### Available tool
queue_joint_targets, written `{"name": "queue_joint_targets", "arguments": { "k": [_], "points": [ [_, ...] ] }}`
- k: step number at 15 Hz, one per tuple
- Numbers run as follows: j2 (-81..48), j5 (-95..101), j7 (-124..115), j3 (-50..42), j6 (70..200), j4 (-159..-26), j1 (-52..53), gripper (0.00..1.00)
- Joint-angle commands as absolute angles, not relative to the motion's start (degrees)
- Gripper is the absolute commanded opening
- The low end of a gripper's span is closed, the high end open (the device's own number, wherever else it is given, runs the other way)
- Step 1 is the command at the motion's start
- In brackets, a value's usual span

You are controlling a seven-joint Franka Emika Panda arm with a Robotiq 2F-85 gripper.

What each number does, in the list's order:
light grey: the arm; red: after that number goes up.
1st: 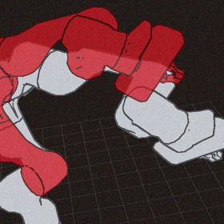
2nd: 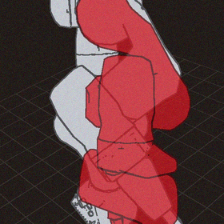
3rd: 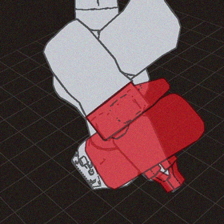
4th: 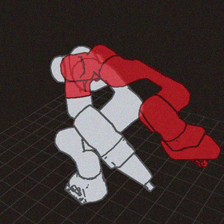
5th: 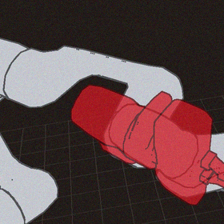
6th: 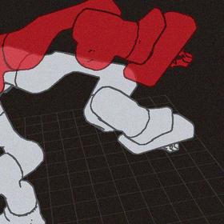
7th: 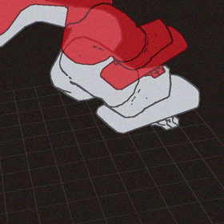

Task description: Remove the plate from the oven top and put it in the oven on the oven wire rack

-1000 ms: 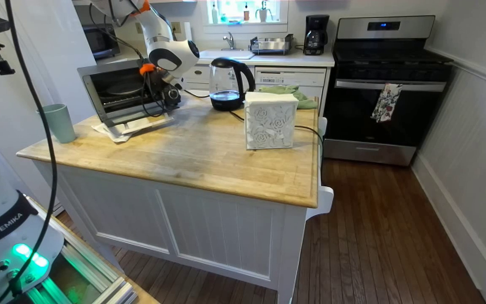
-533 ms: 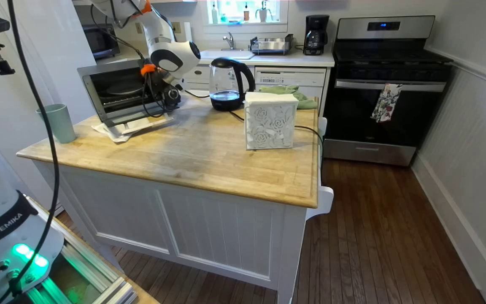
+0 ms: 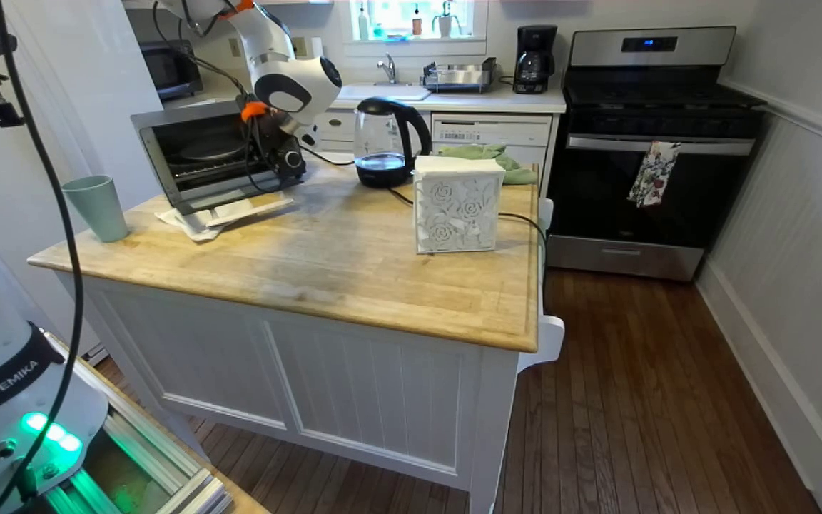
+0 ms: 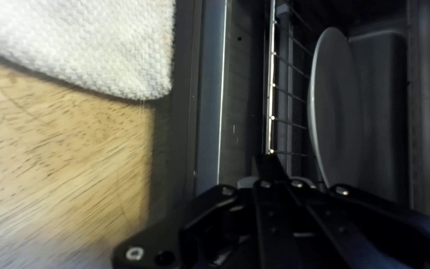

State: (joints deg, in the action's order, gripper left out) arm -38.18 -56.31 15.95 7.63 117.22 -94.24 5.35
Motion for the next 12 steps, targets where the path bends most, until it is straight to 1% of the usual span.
{"name": "queue_joint_targets", "arguments": {
  "k": [1, 8, 9, 10, 11, 12],
  "points": [
    [-30.7, -52.0, 11.5, 5.6, 119.4, -99.9, 5.8, 0.00],
    [-17.7, -32.3, -2.2, 3.2, 115.7, -103.4, 7.2, 0.00],
    [-16.0, -28.8, -4.1, 3.5, 113.6, -103.2, 7.2, 0.10],
    [-14.7, -24.9, -6.6, 3.7, 111.0, -102.8, 7.3, 0.28],
    [-13.0, -21.5, -8.4, 4.1, 107.9, -102.2, 7.4, 0.33],
    [-11.6, -18.3, -9.7, 4.2, 104.9, -101.5, 7.7, 0.41]
  ]
}}
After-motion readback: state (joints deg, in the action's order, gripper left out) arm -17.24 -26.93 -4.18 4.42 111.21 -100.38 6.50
